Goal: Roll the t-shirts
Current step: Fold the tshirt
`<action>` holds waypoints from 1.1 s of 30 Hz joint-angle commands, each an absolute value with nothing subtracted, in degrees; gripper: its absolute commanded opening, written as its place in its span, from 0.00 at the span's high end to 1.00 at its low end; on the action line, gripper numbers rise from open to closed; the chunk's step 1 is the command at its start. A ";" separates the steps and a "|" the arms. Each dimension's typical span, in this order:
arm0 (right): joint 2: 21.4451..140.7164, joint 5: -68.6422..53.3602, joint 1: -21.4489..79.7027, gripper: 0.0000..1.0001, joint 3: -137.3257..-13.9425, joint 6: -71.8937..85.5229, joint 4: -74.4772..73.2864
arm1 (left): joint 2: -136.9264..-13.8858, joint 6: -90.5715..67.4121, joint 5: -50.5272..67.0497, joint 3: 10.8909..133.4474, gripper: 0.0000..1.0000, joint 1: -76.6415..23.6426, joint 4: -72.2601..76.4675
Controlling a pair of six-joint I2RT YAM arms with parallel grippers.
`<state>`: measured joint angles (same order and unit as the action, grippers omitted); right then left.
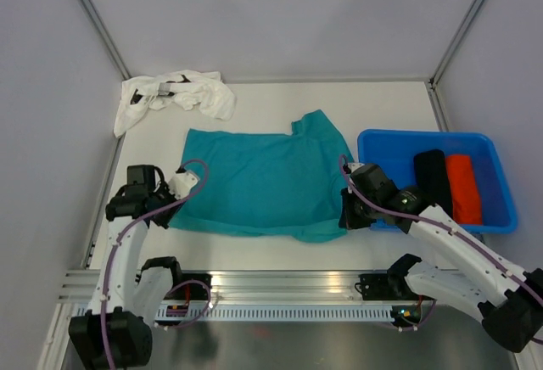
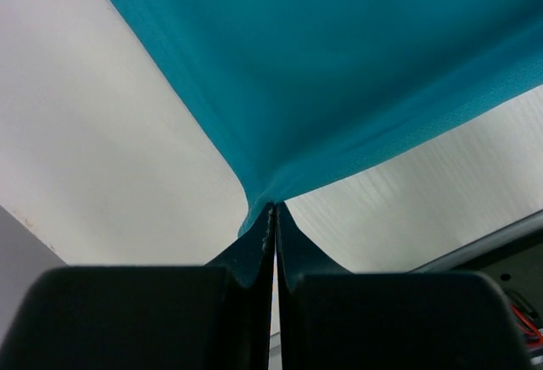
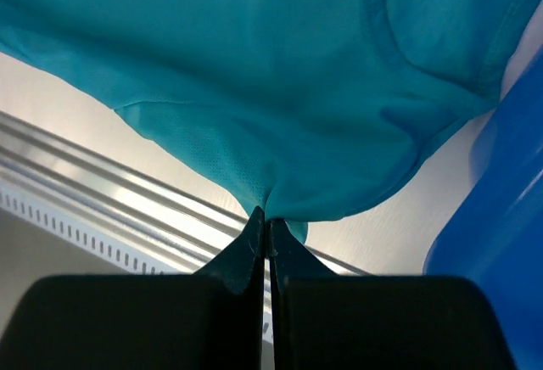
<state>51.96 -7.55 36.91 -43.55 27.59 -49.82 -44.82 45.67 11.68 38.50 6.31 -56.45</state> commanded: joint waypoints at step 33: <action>84.11 8.00 26.02 1.00 -54.14 22.15 -26.99 | -83.32 39.90 7.65 49.92 0.98 2.90 -25.31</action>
